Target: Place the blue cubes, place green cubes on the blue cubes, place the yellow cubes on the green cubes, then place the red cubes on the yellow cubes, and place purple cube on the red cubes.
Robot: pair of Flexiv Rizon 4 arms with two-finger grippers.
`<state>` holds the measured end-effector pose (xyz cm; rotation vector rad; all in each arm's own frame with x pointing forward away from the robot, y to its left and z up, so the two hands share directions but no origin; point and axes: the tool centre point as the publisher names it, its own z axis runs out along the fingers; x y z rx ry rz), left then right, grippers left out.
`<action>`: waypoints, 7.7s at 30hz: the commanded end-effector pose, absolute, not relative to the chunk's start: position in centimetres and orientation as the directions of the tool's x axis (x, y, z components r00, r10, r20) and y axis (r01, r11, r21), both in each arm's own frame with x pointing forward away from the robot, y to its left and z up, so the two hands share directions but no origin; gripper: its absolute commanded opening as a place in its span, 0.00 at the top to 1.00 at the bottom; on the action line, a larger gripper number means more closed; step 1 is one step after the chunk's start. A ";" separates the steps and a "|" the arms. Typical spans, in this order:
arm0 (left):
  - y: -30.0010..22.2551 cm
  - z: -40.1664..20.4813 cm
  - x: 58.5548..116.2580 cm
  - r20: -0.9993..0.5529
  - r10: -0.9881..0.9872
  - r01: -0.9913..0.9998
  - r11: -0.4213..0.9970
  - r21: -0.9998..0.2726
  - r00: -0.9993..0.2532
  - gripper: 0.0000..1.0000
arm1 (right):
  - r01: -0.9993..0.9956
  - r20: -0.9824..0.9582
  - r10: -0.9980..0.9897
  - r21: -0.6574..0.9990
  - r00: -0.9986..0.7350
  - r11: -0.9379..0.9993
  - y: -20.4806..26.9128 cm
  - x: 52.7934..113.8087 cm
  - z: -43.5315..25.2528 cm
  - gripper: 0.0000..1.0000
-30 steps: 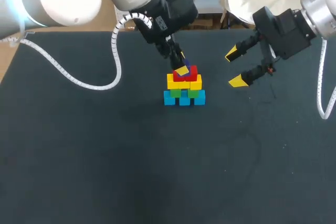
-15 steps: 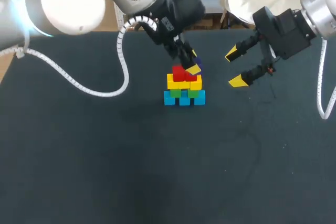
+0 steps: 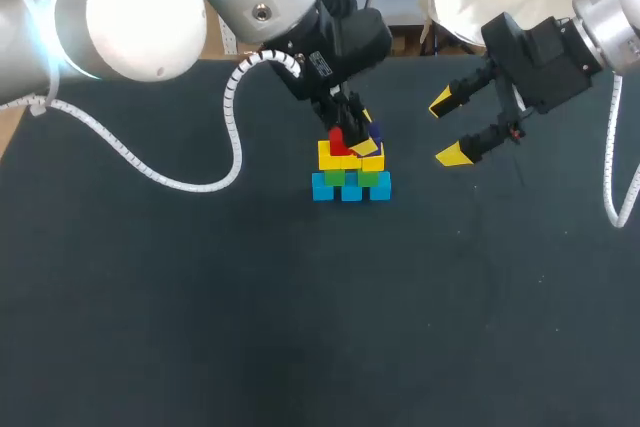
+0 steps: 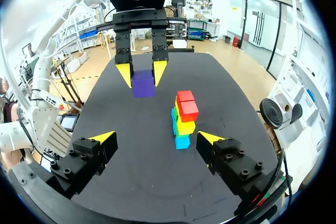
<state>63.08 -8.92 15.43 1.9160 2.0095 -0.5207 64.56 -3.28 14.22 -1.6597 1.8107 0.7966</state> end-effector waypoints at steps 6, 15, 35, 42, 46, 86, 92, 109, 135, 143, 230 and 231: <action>-8.6 15.2 63.0 -0.461 0.887 1.000 0.013 -0.015 -0.018 1.00 | -0.997 -0.740 -0.667 0.057 -0.083 0.060 -3.3 64.5 14.2 0.00; -8.9 14.7 63.1 -0.437 0.899 1.000 -0.017 -0.019 0.007 1.00 | -0.997 -0.740 -0.667 0.057 -0.083 0.060 -3.3 64.5 14.2 0.00; -9.1 14.0 64.3 -0.374 0.927 1.000 -0.016 -0.001 0.015 1.00 | -0.997 -0.740 -0.667 0.057 -0.083 0.060 -3.3 64.5 14.2 0.00; -8.6 13.9 64.6 -0.372 0.928 1.000 0.004 -0.001 -0.004 1.00 | -0.997 -0.740 -0.667 0.057 -0.083 0.060 -3.3 64.5 14.2 0.00; -8.5 13.7 64.7 -0.376 0.926 1.000 0.012 -0.004 -0.012 1.00 | -0.997 -0.740 -0.667 0.057 -0.083 0.060 -3.3 64.5 14.2 0.00; -8.2 13.3 66.2 -0.402 0.914 0.999 0.045 -0.021 -0.049 1.00 | -0.997 -0.740 -0.667 0.057 -0.083 0.060 -3.3 64.5 14.2 0.00; -8.4 12.9 66.3 -0.398 0.916 0.999 0.044 -0.029 -0.052 1.00 | -0.997 -0.740 -0.667 0.057 -0.083 0.060 -3.3 64.5 14.2 0.00; -8.3 13.0 67.0 -0.388 0.920 0.998 0.050 -0.026 -0.056 1.00 | -0.997 -0.740 -0.667 0.057 -0.083 0.060 -3.3 64.5 14.2 0.00; -8.1 12.8 68.0 -0.378 0.923 0.997 0.070 -0.035 -0.078 1.00 | -0.997 -0.740 -0.667 0.057 -0.083 0.060 -3.3 64.5 14.2 0.00; -8.1 12.7 68.1 -0.378 0.922 0.997 0.072 -0.039 -0.081 1.00 | -0.997 -0.740 -0.667 0.057 -0.083 0.060 -3.3 64.5 14.2 0.00; -7.5 12.2 70.2 -0.393 0.905 0.986 0.150 -0.069 -0.165 0.00 | -0.997 -0.740 -0.667 0.057 -0.083 0.060 -3.3 64.5 14.2 0.00; -7.4 12.4 70.2 -0.400 0.901 0.986 0.153 -0.071 -0.169 0.00 | -0.997 -0.740 -0.667 0.057 -0.083 0.060 -3.3 64.5 14.2 0.00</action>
